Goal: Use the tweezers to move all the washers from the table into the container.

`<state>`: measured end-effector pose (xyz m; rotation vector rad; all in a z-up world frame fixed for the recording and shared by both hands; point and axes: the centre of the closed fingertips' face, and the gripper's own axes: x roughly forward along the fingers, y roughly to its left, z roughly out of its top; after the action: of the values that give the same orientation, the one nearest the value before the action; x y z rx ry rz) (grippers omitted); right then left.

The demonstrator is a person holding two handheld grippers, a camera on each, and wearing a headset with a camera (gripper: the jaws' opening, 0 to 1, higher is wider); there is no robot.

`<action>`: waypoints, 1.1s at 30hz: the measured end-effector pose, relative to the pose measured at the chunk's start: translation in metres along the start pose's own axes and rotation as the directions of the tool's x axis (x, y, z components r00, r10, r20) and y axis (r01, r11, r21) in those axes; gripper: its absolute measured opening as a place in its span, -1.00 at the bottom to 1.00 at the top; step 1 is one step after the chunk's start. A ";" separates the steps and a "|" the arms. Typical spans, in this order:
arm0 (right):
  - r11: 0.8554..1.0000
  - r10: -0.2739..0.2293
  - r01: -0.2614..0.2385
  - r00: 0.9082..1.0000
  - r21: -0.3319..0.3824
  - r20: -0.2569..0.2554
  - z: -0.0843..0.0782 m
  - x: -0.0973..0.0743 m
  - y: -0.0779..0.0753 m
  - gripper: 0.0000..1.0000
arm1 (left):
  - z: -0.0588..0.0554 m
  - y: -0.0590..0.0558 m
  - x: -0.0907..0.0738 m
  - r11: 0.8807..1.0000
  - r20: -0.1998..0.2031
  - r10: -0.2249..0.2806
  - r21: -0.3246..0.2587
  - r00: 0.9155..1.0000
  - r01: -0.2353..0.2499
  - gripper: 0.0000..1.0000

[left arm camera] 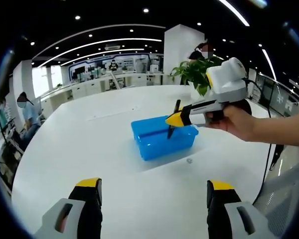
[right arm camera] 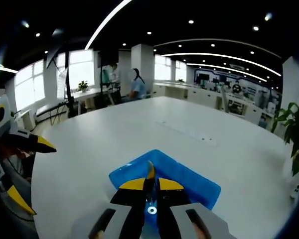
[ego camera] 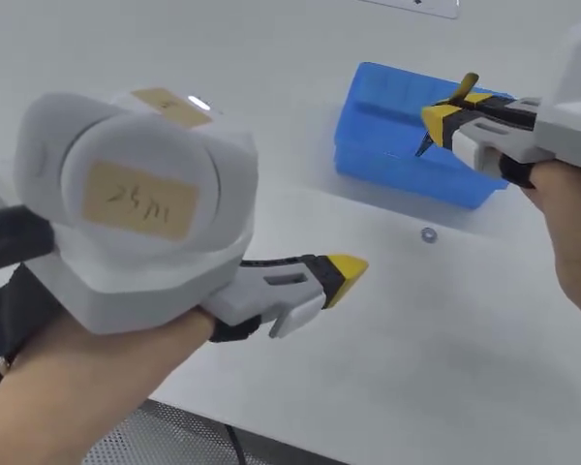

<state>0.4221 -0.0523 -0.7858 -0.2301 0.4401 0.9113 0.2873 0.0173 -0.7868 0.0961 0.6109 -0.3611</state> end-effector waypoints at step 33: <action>0.997 0.010 -0.005 0.997 0.077 -0.074 -0.047 -0.043 0.029 -0.92 | 0.011 0.000 -0.009 1.000 0.027 0.010 0.016 1.000 -0.010 0.78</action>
<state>0.3634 -0.0832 -0.8084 -0.1930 0.5438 0.8935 0.2866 0.0178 -0.7730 0.1098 0.5807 -0.3570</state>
